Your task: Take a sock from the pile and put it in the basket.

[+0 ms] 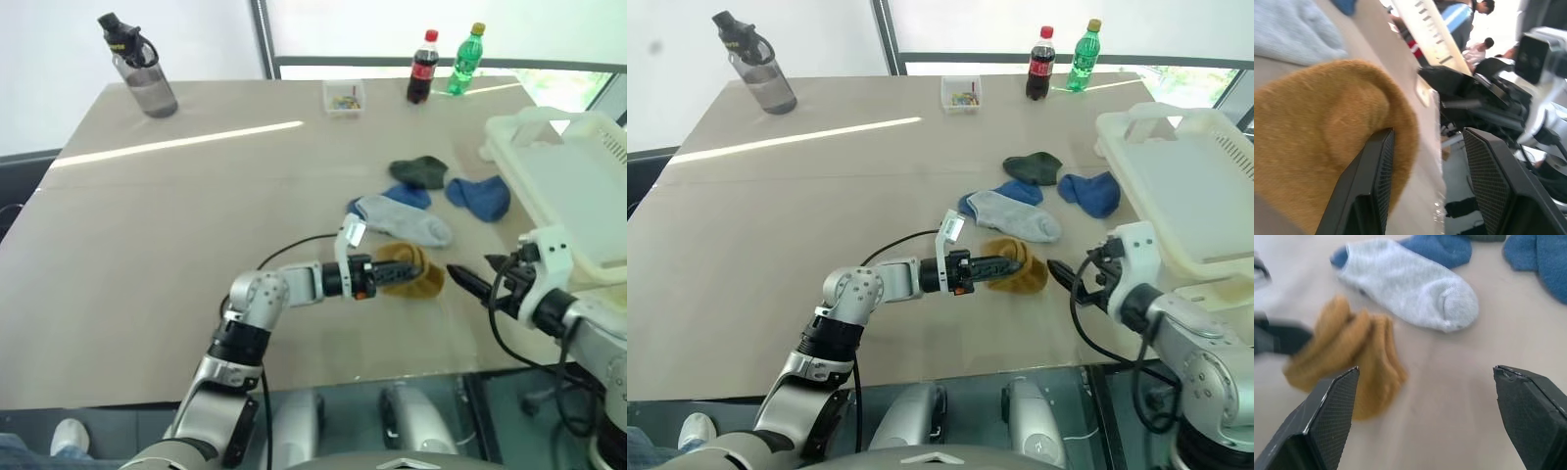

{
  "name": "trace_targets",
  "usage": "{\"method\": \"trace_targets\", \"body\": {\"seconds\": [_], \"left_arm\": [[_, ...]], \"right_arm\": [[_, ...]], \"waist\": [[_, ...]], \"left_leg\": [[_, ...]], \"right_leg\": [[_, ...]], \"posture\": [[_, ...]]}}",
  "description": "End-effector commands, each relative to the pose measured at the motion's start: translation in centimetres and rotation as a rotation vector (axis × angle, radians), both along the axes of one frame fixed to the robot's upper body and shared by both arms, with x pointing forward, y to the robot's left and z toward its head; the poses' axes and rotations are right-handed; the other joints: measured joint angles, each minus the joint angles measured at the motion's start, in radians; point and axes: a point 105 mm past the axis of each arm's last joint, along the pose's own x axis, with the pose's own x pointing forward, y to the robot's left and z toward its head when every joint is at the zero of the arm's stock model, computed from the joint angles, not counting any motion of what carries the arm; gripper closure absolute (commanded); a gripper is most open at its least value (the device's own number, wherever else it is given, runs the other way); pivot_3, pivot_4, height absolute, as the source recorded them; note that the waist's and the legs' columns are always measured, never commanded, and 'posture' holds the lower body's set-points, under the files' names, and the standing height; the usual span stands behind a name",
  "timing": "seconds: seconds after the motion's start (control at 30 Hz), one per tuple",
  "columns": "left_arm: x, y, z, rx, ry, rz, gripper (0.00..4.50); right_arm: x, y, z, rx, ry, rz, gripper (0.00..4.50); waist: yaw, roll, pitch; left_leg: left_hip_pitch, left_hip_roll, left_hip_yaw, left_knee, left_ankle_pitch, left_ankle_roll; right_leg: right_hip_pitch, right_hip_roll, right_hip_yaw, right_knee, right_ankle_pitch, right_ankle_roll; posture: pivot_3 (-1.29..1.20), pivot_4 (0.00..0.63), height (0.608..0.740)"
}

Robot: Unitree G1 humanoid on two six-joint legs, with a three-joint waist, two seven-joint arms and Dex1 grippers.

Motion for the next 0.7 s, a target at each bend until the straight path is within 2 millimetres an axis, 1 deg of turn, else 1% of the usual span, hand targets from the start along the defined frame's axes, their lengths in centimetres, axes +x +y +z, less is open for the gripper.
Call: {"method": "trace_targets", "body": {"seconds": [0.03, 0.2, 0.37, 0.5, 0.7], "left_arm": [[-0.7, -0.5, 1.2, -0.062, -0.027, -0.067, 2.17], [-0.5, -0.5, 1.2, -0.073, -0.024, -0.072, 2.17], [-0.6, -0.5, 1.1, -0.069, -0.03, -0.08, 2.17], [-0.6, -0.6, 0.9, -0.065, -0.032, -0.079, 2.17], [-0.7, -0.7, 0.8, -0.067, -0.036, -0.08, 2.17]], "right_arm": [[0.5, 0.6, 0.5, 0.088, -0.007, -0.041, 0.0], [1.3, 2.3, 0.1, 0.117, 0.018, -0.014, 0.0], [1.8, 3.3, -0.3, 0.12, 0.037, 0.024, 0.0], [2.0, 3.7, -0.4, 0.117, 0.045, 0.058, 0.0], [1.8, 4.2, -1.1, 0.091, 0.083, 0.097, 0.0]], "waist": [[0.001, 0.0, 0.0], [0.002, 0.0, 0.0], [0.001, 0.001, 0.0], [0.001, 0.001, 0.0], [0.0, 0.001, 0.0]], "left_leg": [[0.0, 0.0, 0.0, 0.0, 0.0, 0.0], [-0.001, -0.001, 0.001, 0.0, 0.0, 0.0], [-0.002, -0.001, 0.001, 0.0, 0.0, 0.0], [-0.001, -0.001, 0.001, 0.0, 0.0, 0.0], [-0.002, -0.001, 0.001, 0.0, 0.0, 0.0]], "right_leg": [[0.0, 0.0, 0.0, 0.0, 0.0, 0.0], [0.0, -0.001, 0.0, 0.0, 0.0, 0.0], [-0.001, -0.002, 0.0, -0.001, 0.0, 0.0], [0.0, -0.002, 0.0, -0.001, 0.0, 0.0], [-0.001, -0.002, 0.0, -0.001, 0.0, 0.0]], "posture": [[0.0, 0.15, 0.74], [0.0, 0.15, 0.74], [0.0, 0.15, 0.74], [0.0, 0.15, 0.74], [0.0, 0.15, 0.74]]}}
